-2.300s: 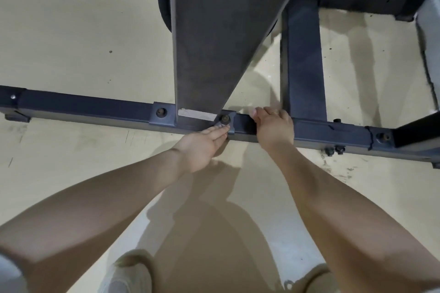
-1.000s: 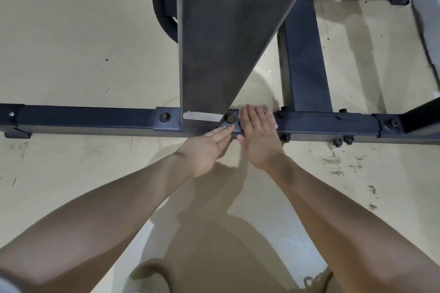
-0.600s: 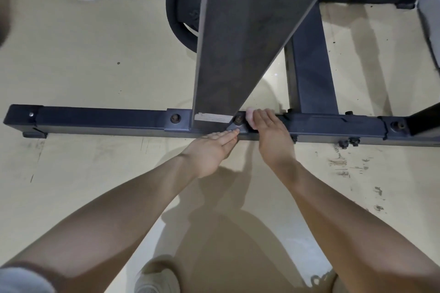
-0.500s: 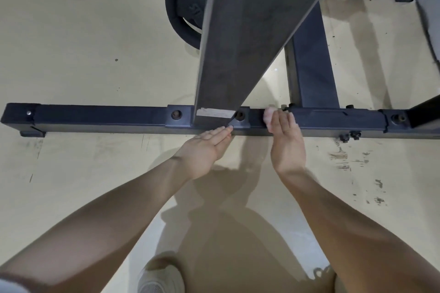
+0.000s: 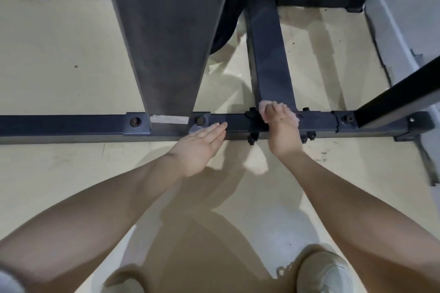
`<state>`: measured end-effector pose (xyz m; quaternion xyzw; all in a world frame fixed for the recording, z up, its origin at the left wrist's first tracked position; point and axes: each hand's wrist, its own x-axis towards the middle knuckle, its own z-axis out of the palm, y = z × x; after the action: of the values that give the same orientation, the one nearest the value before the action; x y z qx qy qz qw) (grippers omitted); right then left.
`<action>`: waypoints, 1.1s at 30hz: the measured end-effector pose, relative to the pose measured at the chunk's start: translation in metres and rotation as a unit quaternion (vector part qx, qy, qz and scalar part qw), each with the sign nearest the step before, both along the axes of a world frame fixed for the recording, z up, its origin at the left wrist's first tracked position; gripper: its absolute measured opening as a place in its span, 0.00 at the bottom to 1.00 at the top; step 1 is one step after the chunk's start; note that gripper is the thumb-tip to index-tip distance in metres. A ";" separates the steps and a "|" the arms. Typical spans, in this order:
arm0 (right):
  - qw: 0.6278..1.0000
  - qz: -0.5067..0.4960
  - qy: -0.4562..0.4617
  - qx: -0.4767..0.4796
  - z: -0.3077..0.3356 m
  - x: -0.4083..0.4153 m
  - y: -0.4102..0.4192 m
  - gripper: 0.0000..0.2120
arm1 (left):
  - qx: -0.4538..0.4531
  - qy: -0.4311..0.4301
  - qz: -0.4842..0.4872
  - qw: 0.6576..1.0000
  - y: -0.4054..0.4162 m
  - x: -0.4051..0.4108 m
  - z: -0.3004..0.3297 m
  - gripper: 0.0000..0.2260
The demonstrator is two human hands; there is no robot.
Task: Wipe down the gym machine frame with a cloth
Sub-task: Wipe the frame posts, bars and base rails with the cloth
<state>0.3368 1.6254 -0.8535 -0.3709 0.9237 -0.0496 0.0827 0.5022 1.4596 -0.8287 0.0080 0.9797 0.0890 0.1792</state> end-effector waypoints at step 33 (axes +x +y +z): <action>0.976 0.177 -0.122 0.036 0.007 -0.033 -0.055 0.23 | 0.076 -0.006 0.148 0.986 0.020 -0.041 -0.018 0.30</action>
<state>0.3043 1.5704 -0.8463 -0.5163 0.8276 -0.0455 0.2153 0.4616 1.4792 -0.8468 -0.1239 0.9594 0.1891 0.1688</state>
